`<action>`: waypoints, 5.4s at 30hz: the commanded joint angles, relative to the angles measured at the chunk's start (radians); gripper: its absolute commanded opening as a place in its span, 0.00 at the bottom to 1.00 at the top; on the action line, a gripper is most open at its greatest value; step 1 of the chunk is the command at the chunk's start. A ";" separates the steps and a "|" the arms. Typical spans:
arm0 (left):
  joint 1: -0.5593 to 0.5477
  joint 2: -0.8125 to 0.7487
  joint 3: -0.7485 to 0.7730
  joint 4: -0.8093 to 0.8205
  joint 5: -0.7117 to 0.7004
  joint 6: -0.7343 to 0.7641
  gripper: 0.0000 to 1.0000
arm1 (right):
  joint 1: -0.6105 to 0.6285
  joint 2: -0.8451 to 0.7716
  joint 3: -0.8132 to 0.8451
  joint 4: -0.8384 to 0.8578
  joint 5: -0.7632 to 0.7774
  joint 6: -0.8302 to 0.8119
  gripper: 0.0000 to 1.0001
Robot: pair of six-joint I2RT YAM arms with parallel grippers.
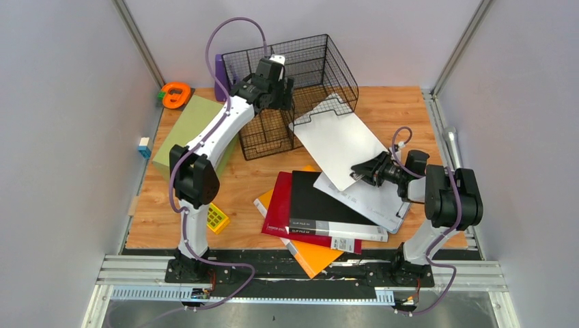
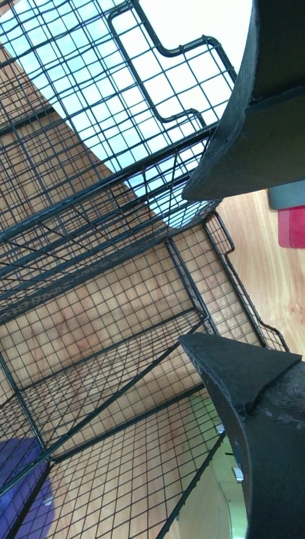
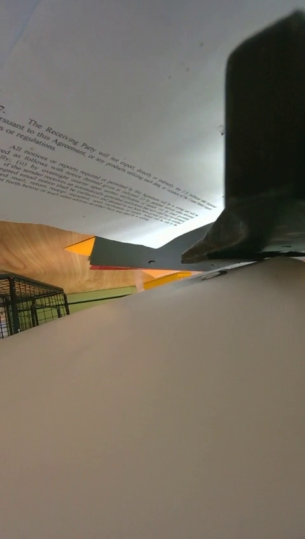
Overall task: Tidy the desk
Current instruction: Place the folder in the storage box.
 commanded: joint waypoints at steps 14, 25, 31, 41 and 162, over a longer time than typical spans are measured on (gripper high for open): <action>-0.142 0.030 -0.022 0.207 0.238 -0.049 0.76 | 0.104 -0.048 0.188 0.195 -0.158 0.058 0.15; -0.216 0.128 0.057 0.225 0.341 -0.137 0.76 | -0.079 -0.140 0.123 0.180 -0.179 0.044 0.00; -0.267 0.175 0.102 0.232 0.335 -0.200 0.78 | -0.119 -0.189 0.060 0.215 -0.146 0.059 0.00; -0.281 0.196 0.101 0.216 0.331 -0.227 0.77 | -0.072 -0.191 0.044 0.177 -0.085 0.006 0.11; -0.315 -0.410 -0.670 0.285 0.427 0.470 1.00 | -0.121 -0.698 0.351 -1.189 0.503 -1.230 1.00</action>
